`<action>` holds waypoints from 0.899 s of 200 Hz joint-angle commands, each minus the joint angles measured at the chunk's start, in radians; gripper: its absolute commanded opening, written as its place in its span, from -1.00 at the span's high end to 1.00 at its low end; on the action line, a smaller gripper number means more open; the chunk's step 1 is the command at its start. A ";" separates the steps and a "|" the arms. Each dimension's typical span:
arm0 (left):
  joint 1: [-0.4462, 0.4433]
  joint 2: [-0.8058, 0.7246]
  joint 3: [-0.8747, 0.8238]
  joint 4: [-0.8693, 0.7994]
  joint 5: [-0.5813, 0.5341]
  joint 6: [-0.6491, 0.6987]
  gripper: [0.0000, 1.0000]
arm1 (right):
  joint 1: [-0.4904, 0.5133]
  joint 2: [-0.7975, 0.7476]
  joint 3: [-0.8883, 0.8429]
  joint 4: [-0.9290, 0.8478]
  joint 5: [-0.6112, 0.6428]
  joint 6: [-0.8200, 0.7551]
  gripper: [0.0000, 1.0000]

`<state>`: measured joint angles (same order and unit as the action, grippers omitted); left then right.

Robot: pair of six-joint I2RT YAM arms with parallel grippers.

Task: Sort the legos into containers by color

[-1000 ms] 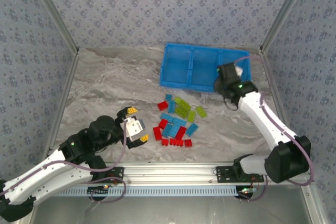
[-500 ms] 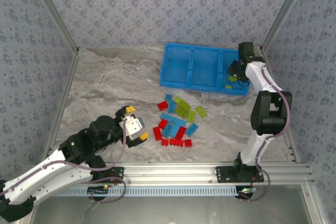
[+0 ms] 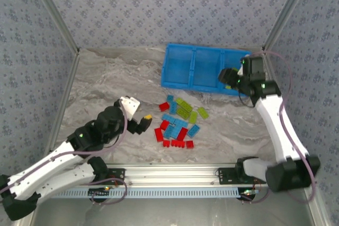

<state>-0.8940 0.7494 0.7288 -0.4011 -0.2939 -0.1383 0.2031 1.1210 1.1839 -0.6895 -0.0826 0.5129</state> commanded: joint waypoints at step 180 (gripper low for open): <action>0.317 1.171 0.568 -0.117 0.551 0.125 -0.38 | 0.713 -0.096 -0.093 -0.237 0.175 0.149 -1.00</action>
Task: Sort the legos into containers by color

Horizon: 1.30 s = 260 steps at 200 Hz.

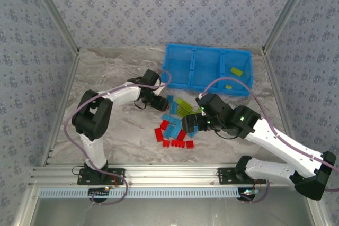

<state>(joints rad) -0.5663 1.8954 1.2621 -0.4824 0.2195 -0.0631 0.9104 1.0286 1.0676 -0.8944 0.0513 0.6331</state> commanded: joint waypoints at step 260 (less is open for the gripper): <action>-0.110 0.200 0.553 0.057 -0.356 -0.068 0.74 | -0.028 -0.142 -0.029 -0.018 0.234 0.159 -1.00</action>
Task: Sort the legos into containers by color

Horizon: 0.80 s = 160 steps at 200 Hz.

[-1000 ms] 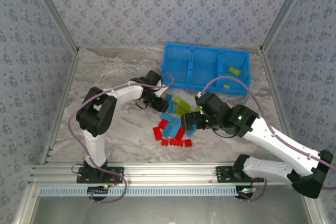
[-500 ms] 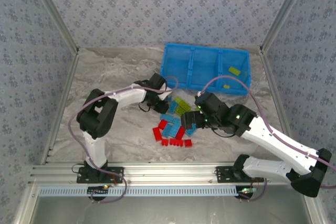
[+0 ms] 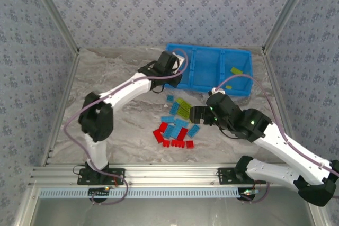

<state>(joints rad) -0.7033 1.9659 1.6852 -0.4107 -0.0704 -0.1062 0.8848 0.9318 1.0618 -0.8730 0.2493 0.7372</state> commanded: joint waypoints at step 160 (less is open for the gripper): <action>-0.146 -0.749 -0.528 0.131 0.035 0.148 0.04 | -0.040 0.117 -0.217 0.071 -0.003 0.343 -1.00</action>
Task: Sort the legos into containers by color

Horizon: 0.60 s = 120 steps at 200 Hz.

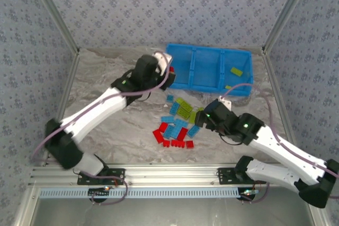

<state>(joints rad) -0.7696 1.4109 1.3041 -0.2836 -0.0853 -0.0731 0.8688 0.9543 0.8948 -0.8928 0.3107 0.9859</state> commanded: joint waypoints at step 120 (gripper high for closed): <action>-0.271 -0.670 -0.449 -0.368 0.189 0.470 -0.68 | -0.118 0.511 -0.174 0.494 -0.257 0.267 -0.57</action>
<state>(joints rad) -1.0348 0.7513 0.8902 -0.6590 0.0589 0.3279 0.7410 1.4384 0.7300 -0.4290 0.0681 1.1934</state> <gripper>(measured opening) 0.770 0.801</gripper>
